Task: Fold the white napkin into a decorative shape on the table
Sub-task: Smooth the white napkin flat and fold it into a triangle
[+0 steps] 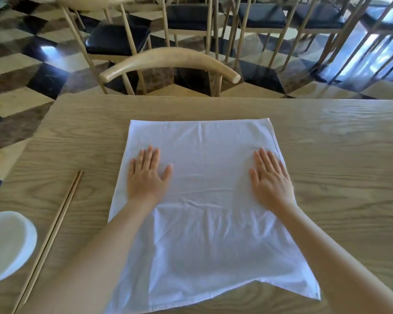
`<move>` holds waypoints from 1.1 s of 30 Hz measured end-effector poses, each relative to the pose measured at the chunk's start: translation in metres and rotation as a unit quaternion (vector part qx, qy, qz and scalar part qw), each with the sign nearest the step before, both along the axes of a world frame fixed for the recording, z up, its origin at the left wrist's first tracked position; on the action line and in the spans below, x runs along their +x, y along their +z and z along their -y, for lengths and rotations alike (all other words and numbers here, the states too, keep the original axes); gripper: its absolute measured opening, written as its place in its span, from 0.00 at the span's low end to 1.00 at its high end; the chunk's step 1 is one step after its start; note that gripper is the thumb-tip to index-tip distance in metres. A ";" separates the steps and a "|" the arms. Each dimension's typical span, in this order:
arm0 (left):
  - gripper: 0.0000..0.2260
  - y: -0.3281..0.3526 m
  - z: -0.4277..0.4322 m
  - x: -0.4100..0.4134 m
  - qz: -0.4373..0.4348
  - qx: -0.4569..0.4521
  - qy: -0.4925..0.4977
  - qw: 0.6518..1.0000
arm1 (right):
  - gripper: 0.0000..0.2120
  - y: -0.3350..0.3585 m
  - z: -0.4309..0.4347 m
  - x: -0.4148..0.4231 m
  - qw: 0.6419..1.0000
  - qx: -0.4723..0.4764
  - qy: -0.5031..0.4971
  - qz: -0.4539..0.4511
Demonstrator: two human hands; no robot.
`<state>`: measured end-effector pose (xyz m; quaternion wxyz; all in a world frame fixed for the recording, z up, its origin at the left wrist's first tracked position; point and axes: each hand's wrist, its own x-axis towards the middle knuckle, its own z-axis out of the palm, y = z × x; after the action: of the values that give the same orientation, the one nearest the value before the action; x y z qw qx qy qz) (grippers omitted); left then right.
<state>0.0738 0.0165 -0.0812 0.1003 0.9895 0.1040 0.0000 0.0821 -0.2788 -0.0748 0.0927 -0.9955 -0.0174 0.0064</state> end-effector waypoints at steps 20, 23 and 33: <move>0.34 -0.004 -0.018 -0.168 0.014 0.018 -0.032 0.999 | 0.35 -0.003 -0.018 -0.142 0.999 0.013 -0.047 -0.006; 0.35 0.001 -0.034 -0.176 -0.013 0.021 -0.039 0.999 | 0.34 0.003 0.021 -0.153 0.997 -0.010 -0.071 -0.035; 0.29 0.005 0.027 -0.213 -0.017 0.037 -0.271 0.962 | 0.29 0.007 -0.035 -0.207 0.983 0.007 0.180 -0.042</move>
<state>-0.1396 -0.0100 -0.0766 0.0580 0.9836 -0.1661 -0.0400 -0.1251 -0.2436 -0.0682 0.0972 -0.9742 -0.1928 0.0650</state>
